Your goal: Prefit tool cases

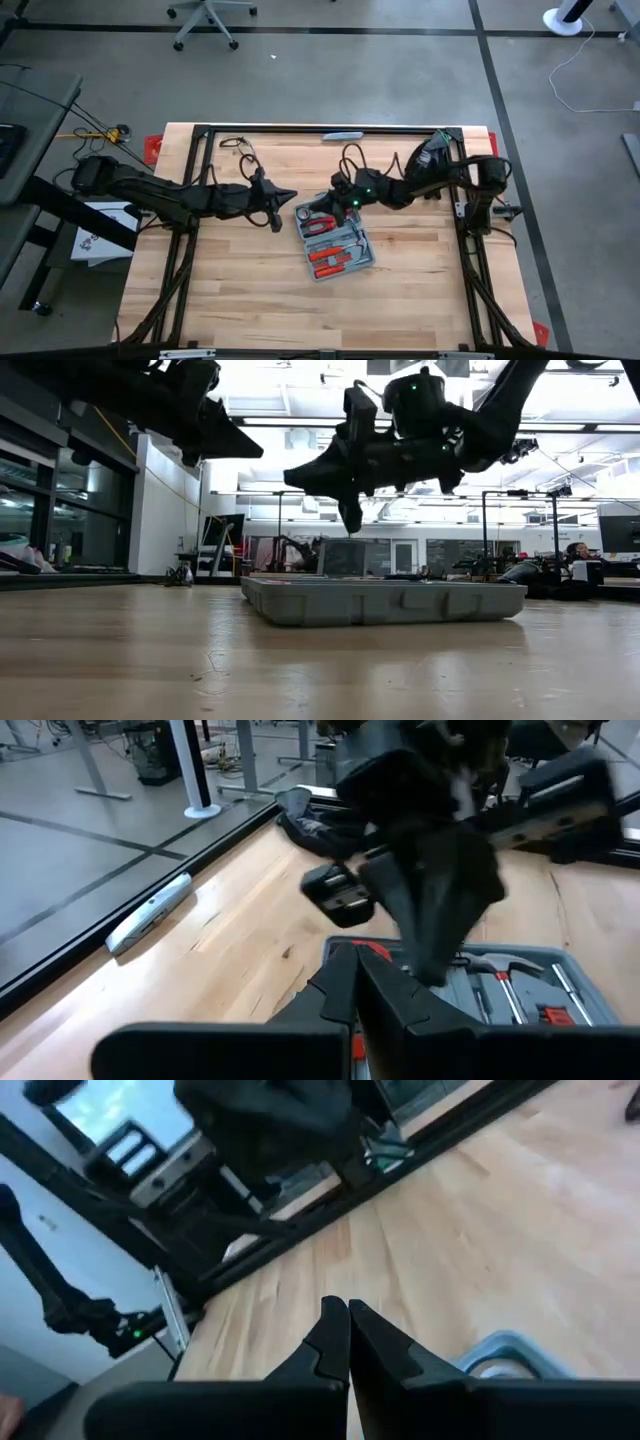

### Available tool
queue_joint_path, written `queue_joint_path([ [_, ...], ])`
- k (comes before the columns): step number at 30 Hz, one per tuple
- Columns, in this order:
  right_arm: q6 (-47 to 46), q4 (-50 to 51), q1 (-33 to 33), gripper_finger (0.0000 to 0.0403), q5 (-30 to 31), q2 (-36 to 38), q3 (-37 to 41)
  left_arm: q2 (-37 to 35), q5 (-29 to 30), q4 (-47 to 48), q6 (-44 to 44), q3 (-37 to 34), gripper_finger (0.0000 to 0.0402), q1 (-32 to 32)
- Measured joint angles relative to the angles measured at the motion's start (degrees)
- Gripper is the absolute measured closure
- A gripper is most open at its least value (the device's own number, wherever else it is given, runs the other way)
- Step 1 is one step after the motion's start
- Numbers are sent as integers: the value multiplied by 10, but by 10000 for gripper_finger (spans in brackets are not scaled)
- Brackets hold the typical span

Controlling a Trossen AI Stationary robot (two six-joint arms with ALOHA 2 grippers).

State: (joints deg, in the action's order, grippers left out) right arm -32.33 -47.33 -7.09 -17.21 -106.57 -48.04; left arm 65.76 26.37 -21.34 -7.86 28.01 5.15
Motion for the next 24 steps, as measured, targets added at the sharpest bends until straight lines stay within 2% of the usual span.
queue_joint_path([
  [4, 9, 8, 20, 403, 4, -3, 1, 0, 2, 0, 0, 0, 401, -7],
  [8, -2, 16, 27, 403, 22, -61, 1, 0, 2, 0, -5, 0, 401, -8],
  [12, -53, -41, 13, 403, -9, -97, 0, 0, 2, 0, -9, 0, 401, -8],
  [15, -58, -41, 13, 403, -18, -83, 2, 0, 2, 0, -10, 0, 401, -8],
  [20, -35, -38, 17, 403, -19, -17, 1, 0, 2, 1, -10, 0, 401, -7],
  [24, -20, -14, 19, 403, -17, -7, 1, 0, 2, 1, -10, 0, 401, -7],
])
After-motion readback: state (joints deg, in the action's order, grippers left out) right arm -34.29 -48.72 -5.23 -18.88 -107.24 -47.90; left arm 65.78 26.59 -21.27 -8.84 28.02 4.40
